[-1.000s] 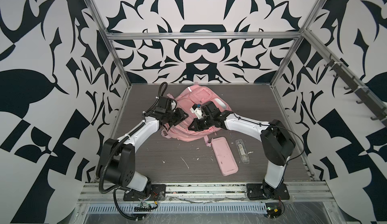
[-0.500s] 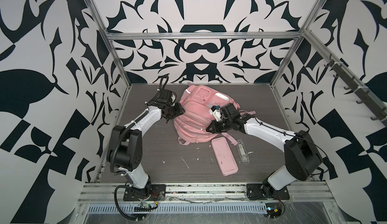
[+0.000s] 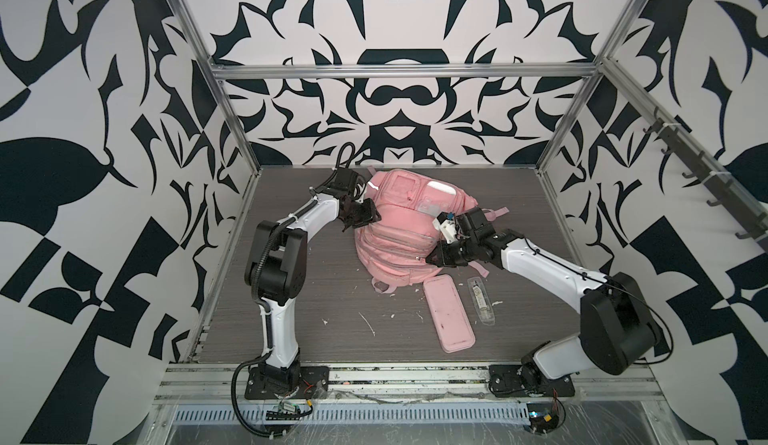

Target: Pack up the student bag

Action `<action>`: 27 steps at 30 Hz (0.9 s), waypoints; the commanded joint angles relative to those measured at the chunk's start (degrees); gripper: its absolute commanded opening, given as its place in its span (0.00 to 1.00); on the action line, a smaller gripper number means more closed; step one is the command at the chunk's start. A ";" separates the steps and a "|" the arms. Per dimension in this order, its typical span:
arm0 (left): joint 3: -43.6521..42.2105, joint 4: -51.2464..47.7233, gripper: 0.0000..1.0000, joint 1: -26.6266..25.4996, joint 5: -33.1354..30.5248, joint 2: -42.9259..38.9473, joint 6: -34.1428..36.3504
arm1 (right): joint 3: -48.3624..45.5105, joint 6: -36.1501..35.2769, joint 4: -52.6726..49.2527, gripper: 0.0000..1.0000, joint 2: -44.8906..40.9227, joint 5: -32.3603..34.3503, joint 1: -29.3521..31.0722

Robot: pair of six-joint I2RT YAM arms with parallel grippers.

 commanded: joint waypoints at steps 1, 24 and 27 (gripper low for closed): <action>1.98 -2.80 0.37 -0.21 1.49 1.60 1.43 | 1.05 -1.56 -0.51 0.00 -1.38 -0.54 -0.11; -34.68 29.57 0.00 7.10 -3.10 -24.71 -33.06 | 9.18 0.05 0.94 0.00 7.55 -1.16 9.65; -37.75 32.53 0.00 6.48 -4.32 -26.45 -36.45 | 12.27 1.54 2.66 0.00 10.28 -0.92 12.71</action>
